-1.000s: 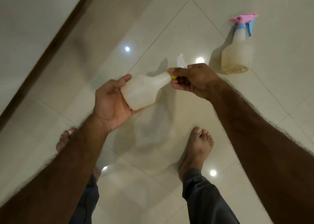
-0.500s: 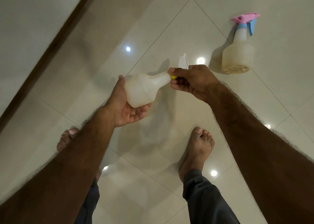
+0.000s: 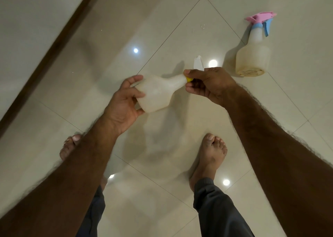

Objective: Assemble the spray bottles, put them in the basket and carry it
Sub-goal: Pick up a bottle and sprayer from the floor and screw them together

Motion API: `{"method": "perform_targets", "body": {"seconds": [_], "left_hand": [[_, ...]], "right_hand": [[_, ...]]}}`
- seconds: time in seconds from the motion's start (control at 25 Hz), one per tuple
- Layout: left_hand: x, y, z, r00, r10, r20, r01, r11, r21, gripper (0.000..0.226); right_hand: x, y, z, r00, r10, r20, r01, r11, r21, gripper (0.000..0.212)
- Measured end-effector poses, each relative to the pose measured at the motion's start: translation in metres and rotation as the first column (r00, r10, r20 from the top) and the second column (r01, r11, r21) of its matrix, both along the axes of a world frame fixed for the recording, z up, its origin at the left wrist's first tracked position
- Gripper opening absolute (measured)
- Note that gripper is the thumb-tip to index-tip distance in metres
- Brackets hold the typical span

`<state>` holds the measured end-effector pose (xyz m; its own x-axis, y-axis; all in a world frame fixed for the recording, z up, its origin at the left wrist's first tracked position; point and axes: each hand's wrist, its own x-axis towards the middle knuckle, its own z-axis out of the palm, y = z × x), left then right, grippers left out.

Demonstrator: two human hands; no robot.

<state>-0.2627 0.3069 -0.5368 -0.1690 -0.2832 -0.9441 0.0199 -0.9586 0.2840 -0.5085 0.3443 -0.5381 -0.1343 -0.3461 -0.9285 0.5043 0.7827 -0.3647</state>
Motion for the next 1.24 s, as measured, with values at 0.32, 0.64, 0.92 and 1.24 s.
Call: {"method": "perform_targets", "body": {"seconds": [0.32, 0.64, 0.92, 1.24], "left_hand": [[-0.001, 0.003, -0.002, 0.998, -0.056, -0.005, 0.056, 0.993, 0.1, 0.056], [-0.008, 0.001, 0.004, 0.98, -0.191, 0.045, 0.169, 0.939, 0.299, 0.082], [0.015, 0.018, 0.046, 0.976, 0.091, -0.197, -0.082, 0.995, 0.056, 0.06], [0.086, -0.027, 0.215, 0.811, -0.467, -0.352, 0.404, 0.883, -0.24, 0.073]], "right_hand": [[0.001, 0.002, 0.001, 1.0, 0.003, -0.014, -0.002, 1.0, 0.014, 0.033], [0.006, 0.004, 0.007, 0.998, 0.064, -0.011, -0.064, 0.998, 0.002, 0.025], [0.003, -0.018, 0.063, 0.979, 0.2, -0.038, -0.201, 0.979, -0.039, 0.029], [0.053, -0.089, 0.261, 0.653, 0.741, -0.157, -0.73, 0.559, -0.393, 0.027]]}}
